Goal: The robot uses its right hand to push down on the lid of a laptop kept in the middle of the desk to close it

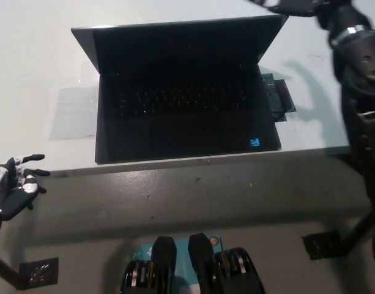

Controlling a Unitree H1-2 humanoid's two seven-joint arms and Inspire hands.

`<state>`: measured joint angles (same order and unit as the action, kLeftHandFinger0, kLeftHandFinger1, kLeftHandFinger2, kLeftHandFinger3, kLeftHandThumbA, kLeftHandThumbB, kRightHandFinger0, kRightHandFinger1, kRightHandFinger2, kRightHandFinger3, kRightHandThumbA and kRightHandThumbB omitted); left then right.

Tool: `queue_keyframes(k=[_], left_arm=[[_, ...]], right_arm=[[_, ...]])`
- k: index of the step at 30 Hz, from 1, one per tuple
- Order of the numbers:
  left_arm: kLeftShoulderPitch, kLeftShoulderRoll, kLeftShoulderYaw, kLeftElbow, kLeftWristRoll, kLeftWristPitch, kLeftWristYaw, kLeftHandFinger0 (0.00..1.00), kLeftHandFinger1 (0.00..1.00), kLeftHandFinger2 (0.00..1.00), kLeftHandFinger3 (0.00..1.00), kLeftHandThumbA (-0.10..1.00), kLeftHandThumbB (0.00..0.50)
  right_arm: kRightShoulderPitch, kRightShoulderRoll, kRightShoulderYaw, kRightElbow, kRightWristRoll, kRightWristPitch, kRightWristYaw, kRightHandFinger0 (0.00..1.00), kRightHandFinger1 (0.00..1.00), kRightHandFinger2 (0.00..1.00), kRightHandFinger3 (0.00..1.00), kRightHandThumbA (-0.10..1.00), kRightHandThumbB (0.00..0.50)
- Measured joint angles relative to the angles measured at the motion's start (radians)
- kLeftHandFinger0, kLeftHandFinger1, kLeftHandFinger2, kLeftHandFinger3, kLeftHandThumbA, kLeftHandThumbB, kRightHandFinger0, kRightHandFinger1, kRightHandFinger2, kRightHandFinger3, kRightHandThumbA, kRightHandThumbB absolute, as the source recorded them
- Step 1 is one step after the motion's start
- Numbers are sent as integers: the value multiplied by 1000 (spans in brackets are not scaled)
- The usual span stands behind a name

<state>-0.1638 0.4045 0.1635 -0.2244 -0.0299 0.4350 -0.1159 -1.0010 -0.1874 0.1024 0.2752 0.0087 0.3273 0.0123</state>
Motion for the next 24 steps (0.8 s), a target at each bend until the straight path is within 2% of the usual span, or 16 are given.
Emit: queue_keyframes(k=[2, 4, 10, 11, 14, 17, 22, 24], left_arm=[[-3, 3, -4, 0, 0, 1, -2, 378, 461, 602, 725, -13, 0], [-10, 6, -9, 0, 0, 1, -5, 383, 461, 599, 723, -15, 0], [-45, 15, -31, 5, 5, 4, -15, 369, 470, 620, 717, 6, 3], [-49, 16, -35, 5, 6, 5, -16, 359, 459, 608, 715, 2, 2], [-63, 19, -44, 5, 12, 9, -16, 369, 468, 609, 714, -11, 0], [-67, 20, -45, 5, 14, 13, -18, 388, 484, 632, 723, -19, 0], [-72, 21, -46, 5, 15, 16, -22, 403, 502, 645, 735, -19, 0], [-75, 22, -46, 5, 15, 16, -25, 405, 510, 647, 718, -8, 1]], right_arm=[[-20, 11, 14, 54, -10, -21, 2, 927, 850, 837, 918, 1000, 224], [-41, 14, 28, 96, -24, -41, 4, 940, 865, 838, 917, 1000, 271], [-112, 25, 56, 224, -49, -87, 17, 925, 828, 794, 880, 1000, 258], [-118, 26, 61, 243, -54, -97, 19, 910, 825, 793, 870, 1000, 292], [-133, 30, 80, 331, -71, -136, 25, 894, 795, 770, 856, 1000, 305], [-139, 37, 99, 418, -88, -173, 26, 927, 807, 772, 867, 1000, 301], [-149, 48, 107, 501, -107, -231, 27, 888, 812, 798, 894, 1000, 265], [-150, 51, 95, 515, -107, -251, 25, 887, 822, 821, 916, 1000, 268]])
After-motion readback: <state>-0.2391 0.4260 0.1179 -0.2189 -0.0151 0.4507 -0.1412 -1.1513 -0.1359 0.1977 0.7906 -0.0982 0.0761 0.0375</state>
